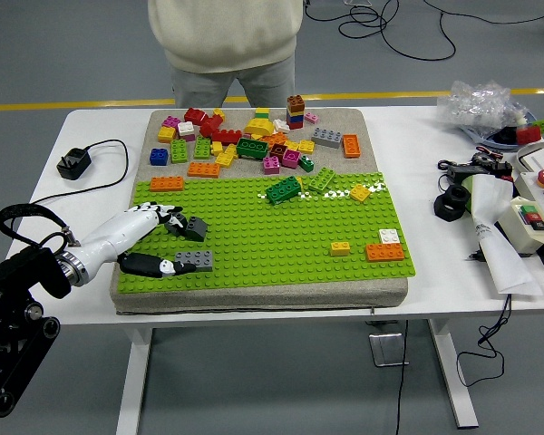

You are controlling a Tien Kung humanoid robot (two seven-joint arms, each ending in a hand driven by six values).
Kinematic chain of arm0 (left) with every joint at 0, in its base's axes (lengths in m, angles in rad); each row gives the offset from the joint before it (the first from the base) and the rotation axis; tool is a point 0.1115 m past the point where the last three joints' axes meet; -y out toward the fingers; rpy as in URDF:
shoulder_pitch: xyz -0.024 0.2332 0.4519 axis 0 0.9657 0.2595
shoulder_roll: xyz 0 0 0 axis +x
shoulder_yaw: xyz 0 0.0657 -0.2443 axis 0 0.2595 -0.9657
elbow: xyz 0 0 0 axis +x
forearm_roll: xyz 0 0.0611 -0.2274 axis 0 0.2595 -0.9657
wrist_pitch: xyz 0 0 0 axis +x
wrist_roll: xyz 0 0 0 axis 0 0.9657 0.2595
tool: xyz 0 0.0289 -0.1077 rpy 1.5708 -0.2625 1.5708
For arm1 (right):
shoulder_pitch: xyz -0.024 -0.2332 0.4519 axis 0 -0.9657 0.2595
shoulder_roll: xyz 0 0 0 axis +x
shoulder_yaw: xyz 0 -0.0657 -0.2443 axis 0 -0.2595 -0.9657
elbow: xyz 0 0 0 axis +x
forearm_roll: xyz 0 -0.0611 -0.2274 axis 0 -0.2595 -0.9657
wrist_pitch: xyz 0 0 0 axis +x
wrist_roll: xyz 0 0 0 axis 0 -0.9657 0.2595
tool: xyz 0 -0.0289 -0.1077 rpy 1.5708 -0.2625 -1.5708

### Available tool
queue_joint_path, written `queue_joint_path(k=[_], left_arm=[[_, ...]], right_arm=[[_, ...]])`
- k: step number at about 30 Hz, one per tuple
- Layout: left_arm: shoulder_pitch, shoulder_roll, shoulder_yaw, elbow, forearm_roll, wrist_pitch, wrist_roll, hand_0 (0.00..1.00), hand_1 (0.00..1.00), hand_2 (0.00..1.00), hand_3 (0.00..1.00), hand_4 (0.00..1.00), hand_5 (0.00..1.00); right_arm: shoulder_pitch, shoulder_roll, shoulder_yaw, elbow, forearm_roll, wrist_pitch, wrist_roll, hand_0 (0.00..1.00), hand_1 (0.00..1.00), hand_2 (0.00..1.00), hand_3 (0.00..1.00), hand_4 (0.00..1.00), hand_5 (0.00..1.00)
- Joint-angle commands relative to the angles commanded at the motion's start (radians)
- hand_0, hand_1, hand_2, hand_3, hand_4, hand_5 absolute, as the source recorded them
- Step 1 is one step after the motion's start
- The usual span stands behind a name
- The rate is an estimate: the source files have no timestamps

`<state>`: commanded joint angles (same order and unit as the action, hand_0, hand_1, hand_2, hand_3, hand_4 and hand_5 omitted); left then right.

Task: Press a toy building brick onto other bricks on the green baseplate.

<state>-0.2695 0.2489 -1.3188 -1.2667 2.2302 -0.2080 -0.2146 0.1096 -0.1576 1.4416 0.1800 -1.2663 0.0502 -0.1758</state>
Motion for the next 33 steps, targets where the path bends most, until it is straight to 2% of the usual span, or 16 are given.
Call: queue_joint_path(k=[2, 3, 8, 9, 11, 14, 15, 18, 20, 21, 26, 27, 33], left_arm=[[-0.011, 0.003, -0.007, 0.01, -0.008, 0.022, 0.001, 0.998, 0.923, 0.933, 0.65, 0.998, 0.647], [-0.022, 0.005, -0.012, 0.019, -0.014, 0.039, 0.002, 0.998, 0.852, 0.84, 0.681, 0.998, 0.603], [-0.078, 0.016, -0.02, 0.067, -0.019, 0.072, -0.005, 0.998, 0.852, 0.84, 0.681, 0.998, 0.603], [-0.09, 0.018, -0.019, 0.076, -0.017, 0.074, -0.006, 0.914, 0.783, 0.756, 0.699, 0.998, 0.425], [-0.097, 0.02, -0.018, 0.083, -0.015, 0.076, -0.006, 0.914, 0.783, 0.756, 0.699, 0.998, 0.425], [-0.14, 0.025, -0.01, 0.122, -0.004, 0.084, -0.003, 0.914, 0.783, 0.756, 0.699, 0.998, 0.425], [-0.149, 0.025, -0.007, 0.131, -0.002, 0.085, -0.002, 0.878, 0.756, 0.735, 0.748, 0.998, 0.357], [-0.178, 0.024, 0.002, 0.163, 0.006, 0.086, 0.002, 0.878, 0.756, 0.735, 0.748, 0.998, 0.357], [-0.204, 0.019, 0.008, 0.199, 0.01, 0.089, 0.006, 0.878, 0.756, 0.735, 0.748, 0.998, 0.357], [-0.21, 0.017, 0.009, 0.207, 0.011, 0.09, 0.007, 0.857, 0.746, 0.687, 0.755, 0.981, 0.296], [-0.253, -0.005, 0.003, 0.291, 0.026, 0.1, 0.015, 0.857, 0.746, 0.687, 0.755, 0.981, 0.296], [-0.259, -0.011, -0.001, 0.307, 0.032, 0.1, 0.016, 0.84, 0.736, 0.657, 0.77, 0.969, 0.257], [-0.253, -0.019, -0.026, 0.31, 0.039, 0.097, 0.019, 0.835, 0.728, 0.645, 0.763, 0.959, 0.241]], right_arm=[[0.001, -0.001, 0.0, 0.0, 0.0, 0.0, -0.001, 0.788, 0.723, 0.769, 0.783, 0.998, 0.696], [0.001, -0.001, -0.001, 0.0, 0.0, 0.0, -0.001, 0.789, 0.723, 0.769, 0.783, 0.998, 0.696], [0.004, -0.001, -0.003, 0.0, -0.002, 0.0, -0.002, 0.789, 0.723, 0.769, 0.783, 0.998, 0.696], [0.004, -0.001, -0.004, 0.0, -0.002, 0.0, -0.002, 0.789, 0.723, 0.769, 0.782, 0.998, 0.694], [0.005, -0.001, -0.005, 0.0, -0.002, 0.0, -0.002, 0.789, 0.723, 0.769, 0.782, 0.998, 0.694], [0.005, -0.001, -0.007, 0.0, -0.003, 0.0, -0.003, 0.789, 0.723, 0.769, 0.782, 0.998, 0.694], [0.005, -0.001, -0.007, 0.0, -0.003, 0.001, -0.003, 0.789, 0.722, 0.769, 0.782, 0.998, 0.695], [0.004, -0.002, -0.009, 0.0, -0.003, 0.002, -0.005, 0.789, 0.722, 0.769, 0.782, 0.998, 0.695], [0.006, -0.003, -0.01, 0.0, -0.002, 0.001, -0.005, 0.789, 0.722, 0.769, 0.782, 0.998, 0.695], [0.006, -0.003, -0.01, 0.0, -0.002, 0.0, -0.005, 0.789, 0.723, 0.769, 0.782, 0.998, 0.695], [0.01, -0.003, -0.013, 0.0, 0.004, -0.002, -0.005, 0.789, 0.723, 0.769, 0.782, 0.998, 0.695], [0.011, -0.003, -0.013, 0.0, 0.005, -0.002, -0.005, 0.789, 0.722, 0.769, 0.782, 0.998, 0.695], [0.009, -0.004, -0.012, 0.0, 0.008, -0.001, -0.008, 0.789, 0.723, 0.769, 0.782, 0.998, 0.694]])
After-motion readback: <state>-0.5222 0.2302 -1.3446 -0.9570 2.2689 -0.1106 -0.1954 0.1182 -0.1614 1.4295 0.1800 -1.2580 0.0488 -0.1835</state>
